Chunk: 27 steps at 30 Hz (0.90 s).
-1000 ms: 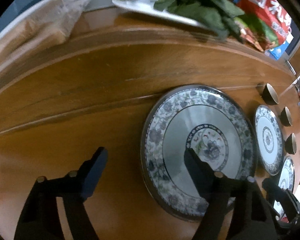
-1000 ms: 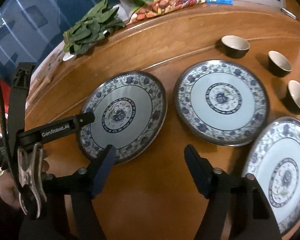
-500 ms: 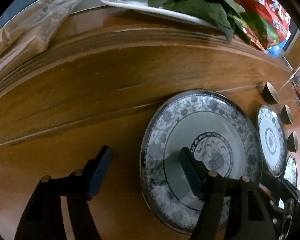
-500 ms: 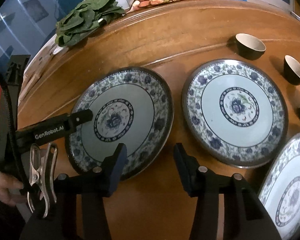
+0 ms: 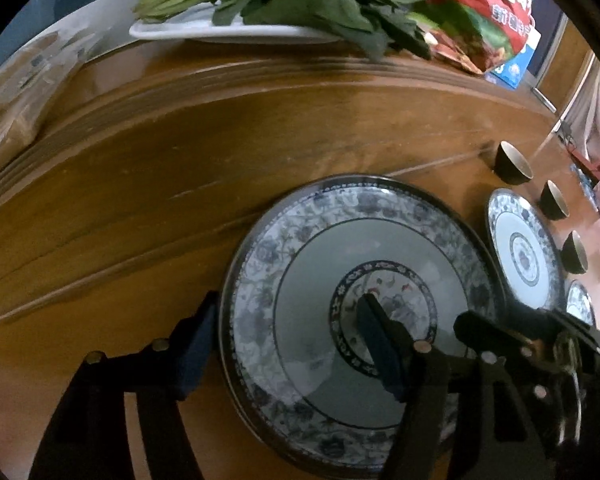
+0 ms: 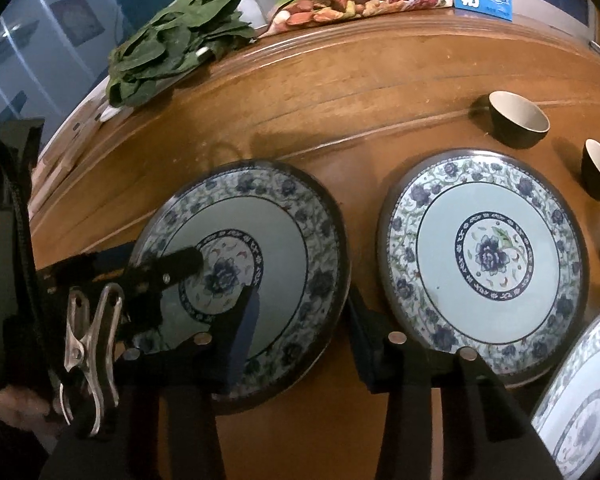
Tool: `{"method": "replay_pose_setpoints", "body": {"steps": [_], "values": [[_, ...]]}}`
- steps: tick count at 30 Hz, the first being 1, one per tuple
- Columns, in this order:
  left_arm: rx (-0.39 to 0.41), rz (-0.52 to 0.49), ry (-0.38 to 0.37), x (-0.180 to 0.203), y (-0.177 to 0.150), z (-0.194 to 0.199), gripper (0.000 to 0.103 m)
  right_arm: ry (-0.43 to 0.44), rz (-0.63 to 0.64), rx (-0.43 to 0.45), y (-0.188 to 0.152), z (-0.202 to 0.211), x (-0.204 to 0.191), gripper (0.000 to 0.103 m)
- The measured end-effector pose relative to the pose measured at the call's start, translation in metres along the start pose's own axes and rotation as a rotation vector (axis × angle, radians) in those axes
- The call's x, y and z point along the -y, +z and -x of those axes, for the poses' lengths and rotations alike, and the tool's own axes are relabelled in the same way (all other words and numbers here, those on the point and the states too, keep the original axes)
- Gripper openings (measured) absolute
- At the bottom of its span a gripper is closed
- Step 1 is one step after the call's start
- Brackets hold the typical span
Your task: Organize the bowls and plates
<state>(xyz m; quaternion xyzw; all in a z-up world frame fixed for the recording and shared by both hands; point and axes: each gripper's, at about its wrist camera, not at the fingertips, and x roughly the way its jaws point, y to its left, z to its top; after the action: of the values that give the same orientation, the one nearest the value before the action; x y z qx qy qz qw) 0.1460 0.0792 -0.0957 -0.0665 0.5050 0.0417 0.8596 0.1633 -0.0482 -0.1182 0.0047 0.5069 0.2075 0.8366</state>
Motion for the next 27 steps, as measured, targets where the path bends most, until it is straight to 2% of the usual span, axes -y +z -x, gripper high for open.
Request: {"method": "replay_pose_setpoints", "body": {"steps": [3,5,10,27], "values": [[-0.001,0.002,-0.002,0.002,0.000,-0.001,0.070,-0.008,0.006,0.005,0.003,-0.001,0.002,0.042],[-0.008,0.005,-0.005,-0.021,-0.010,0.018,0.069,-0.012,0.015,0.001,0.005,-0.003,0.003,0.040],[-0.028,0.017,-0.010,-0.025,-0.020,0.027,0.067,-0.009,0.024,-0.009,-0.003,0.004,0.002,0.040],[-0.105,0.016,-0.042,-0.009,-0.074,0.056,0.067,-0.004,0.011,-0.037,-0.017,0.019,-0.004,0.040]]}}
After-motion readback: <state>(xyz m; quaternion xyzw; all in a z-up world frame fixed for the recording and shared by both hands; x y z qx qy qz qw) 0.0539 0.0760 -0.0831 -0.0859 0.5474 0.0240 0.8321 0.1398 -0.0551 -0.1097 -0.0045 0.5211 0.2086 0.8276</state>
